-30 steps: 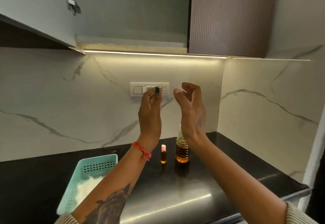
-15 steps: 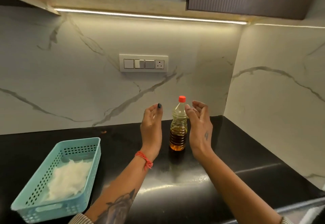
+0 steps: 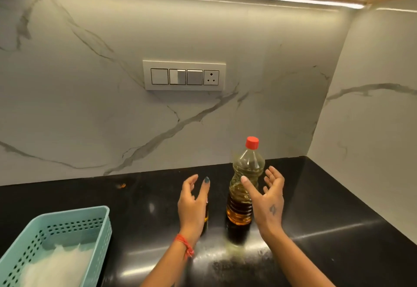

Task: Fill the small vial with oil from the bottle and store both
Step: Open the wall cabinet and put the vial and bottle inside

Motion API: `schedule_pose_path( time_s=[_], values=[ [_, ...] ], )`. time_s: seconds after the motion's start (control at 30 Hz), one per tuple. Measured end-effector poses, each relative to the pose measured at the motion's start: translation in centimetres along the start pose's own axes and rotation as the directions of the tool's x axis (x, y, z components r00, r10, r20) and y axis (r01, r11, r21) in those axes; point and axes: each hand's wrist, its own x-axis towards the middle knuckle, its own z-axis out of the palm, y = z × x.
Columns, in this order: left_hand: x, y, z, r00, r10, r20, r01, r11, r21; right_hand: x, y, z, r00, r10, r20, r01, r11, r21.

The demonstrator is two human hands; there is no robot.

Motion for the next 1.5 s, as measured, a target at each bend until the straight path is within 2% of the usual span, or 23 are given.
schedule_pose_path(
  time_s=[0.1, 0.33, 0.67, 0.93, 1.3, 1.5],
  values=[
    [0.8, -2.6, 0.4, 0.999, -0.049, 0.021, 0.048, 0.996, 0.082, 1.4, 1.8, 0.9, 0.999, 0.041, 0.007, -0.040, 0.995, -0.089],
    [1.3, -6.3, 1.4, 0.987, -0.139, 0.077, 0.120, 0.970, 0.214, 3.4, 4.5, 2.5, 0.999, 0.045, 0.027, -0.041, 0.988, -0.152],
    [1.6, -7.7, 1.7, 0.984, -0.180, 0.013, 0.169, 0.942, 0.289, 4.5, 5.2, 3.1, 0.999, 0.009, 0.043, -0.001, 0.984, -0.179],
    [1.4, -7.1, 1.4, 0.981, -0.193, -0.011, 0.188, 0.941, 0.280, 4.7, 5.0, 3.1, 0.999, -0.011, 0.041, 0.019, 0.980, -0.198],
    [0.8, -2.0, 1.1, 0.995, -0.100, -0.013, 0.100, 0.966, 0.240, 5.0, 1.0, 2.2, 0.992, -0.099, 0.078, 0.110, 0.980, -0.163],
    [-0.6, 1.8, 0.6, 1.000, 0.028, -0.008, -0.024, 0.963, 0.268, 4.5, -3.0, 1.0, 0.980, -0.178, 0.085, 0.190, 0.971, -0.149]
  ],
)
